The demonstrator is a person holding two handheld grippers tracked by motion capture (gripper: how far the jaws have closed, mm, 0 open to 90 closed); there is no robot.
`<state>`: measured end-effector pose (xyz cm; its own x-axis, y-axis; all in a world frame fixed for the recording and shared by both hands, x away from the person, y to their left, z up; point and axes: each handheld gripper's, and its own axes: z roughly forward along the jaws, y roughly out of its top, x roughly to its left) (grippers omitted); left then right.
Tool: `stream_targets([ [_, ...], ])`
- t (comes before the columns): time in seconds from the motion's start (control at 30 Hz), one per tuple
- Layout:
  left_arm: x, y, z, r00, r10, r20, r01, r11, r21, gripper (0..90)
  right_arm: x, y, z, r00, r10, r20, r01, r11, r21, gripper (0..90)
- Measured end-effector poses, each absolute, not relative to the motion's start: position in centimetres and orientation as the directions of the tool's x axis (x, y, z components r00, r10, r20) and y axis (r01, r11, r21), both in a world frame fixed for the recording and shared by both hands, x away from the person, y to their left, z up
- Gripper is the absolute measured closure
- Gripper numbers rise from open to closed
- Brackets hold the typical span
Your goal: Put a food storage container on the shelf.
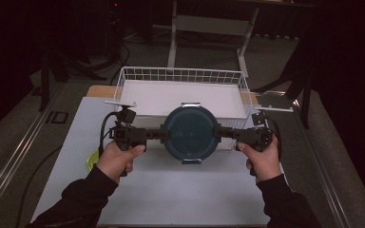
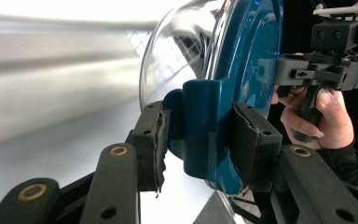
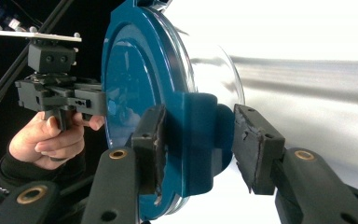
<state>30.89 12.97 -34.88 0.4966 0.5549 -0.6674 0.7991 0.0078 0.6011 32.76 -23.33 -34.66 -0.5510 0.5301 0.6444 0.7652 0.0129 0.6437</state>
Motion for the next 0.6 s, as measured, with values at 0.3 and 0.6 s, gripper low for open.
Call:
stream_targets([
  [0.3,33.5,13.2,-32.5,0.501,0.560,-0.660,0.785,0.029,0.619,57.0,35.5,-22.9,-31.9,-0.550,0.539,0.637,0.754,-0.008,0.657,55.6],
  [0.6,36.5,13.4,-31.8,0.486,0.573,-0.660,0.792,0.031,0.610,56.9,38.3,-22.4,-31.1,-0.519,0.563,0.643,0.761,-0.036,0.647,55.4],
])
